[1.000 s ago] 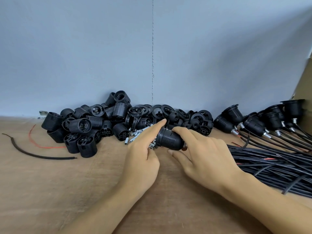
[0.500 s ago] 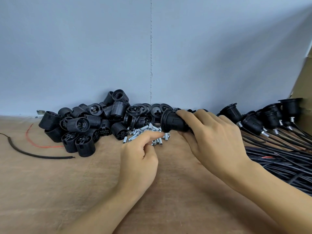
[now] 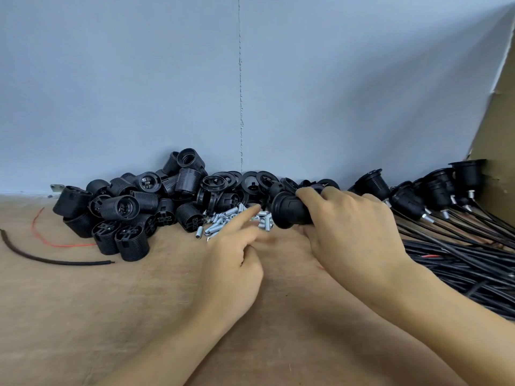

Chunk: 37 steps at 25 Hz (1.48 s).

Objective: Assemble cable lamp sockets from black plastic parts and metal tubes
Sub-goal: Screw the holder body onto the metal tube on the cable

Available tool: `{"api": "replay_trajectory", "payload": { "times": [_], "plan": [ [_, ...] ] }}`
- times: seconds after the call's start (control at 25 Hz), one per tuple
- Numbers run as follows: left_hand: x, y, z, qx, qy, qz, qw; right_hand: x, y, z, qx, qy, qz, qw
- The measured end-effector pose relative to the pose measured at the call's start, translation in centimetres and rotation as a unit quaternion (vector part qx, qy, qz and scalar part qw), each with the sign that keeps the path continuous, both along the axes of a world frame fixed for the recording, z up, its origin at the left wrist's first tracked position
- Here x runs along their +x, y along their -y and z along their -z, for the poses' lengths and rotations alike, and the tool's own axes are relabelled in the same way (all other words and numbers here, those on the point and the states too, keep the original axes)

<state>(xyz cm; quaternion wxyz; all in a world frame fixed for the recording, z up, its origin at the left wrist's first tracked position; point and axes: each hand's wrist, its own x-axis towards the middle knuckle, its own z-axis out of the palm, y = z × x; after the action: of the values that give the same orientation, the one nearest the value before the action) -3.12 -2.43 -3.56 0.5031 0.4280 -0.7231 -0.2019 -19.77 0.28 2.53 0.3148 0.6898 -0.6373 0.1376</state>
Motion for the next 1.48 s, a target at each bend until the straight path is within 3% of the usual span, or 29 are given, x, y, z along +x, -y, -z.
{"api": "replay_trajectory", "payload": {
  "times": [0.16, 0.28, 0.48, 0.72, 0.88, 1.2, 1.32, 1.48],
  "plan": [
    [-0.1, 0.2, 0.1, 0.002, 0.025, -0.003, 1.000, -1.8, 1.6, -0.1, -0.015, 0.028, 0.041, 0.999],
    [-0.1, 0.3, 0.2, -0.006, 0.049, -0.005, 0.999, -3.8, 3.3, 0.3, -0.035, 0.131, 0.032, 0.990],
    [-0.1, 0.4, 0.2, 0.006, 0.060, 0.002, 0.998, -9.7, 6.8, 0.3, -0.089, 0.402, 0.007, 0.911],
    [-0.2, 0.4, 0.1, 0.021, 0.086, 0.016, 0.996, -14.7, 8.3, 1.5, -0.075, 0.509, 0.096, 0.852],
    [-0.4, 0.3, 0.0, 0.028, 0.108, 0.011, 0.994, -15.3, 8.4, 1.5, -0.038, 0.488, 0.143, 0.860],
    [-0.5, -0.2, -0.6, 0.048, 0.119, 0.014, 0.992, -12.4, 7.8, 1.0, -0.034, 0.313, 0.162, 0.935],
    [-0.6, -0.5, -0.8, 0.055, 0.123, 0.017, 0.991, -9.6, 7.3, 1.2, -0.039, 0.274, 0.103, 0.955],
    [-0.5, -0.7, -0.9, 0.057, 0.127, 0.017, 0.990, -4.5, 6.0, 3.0, 0.012, 0.275, -0.058, 0.960]
  ]
}}
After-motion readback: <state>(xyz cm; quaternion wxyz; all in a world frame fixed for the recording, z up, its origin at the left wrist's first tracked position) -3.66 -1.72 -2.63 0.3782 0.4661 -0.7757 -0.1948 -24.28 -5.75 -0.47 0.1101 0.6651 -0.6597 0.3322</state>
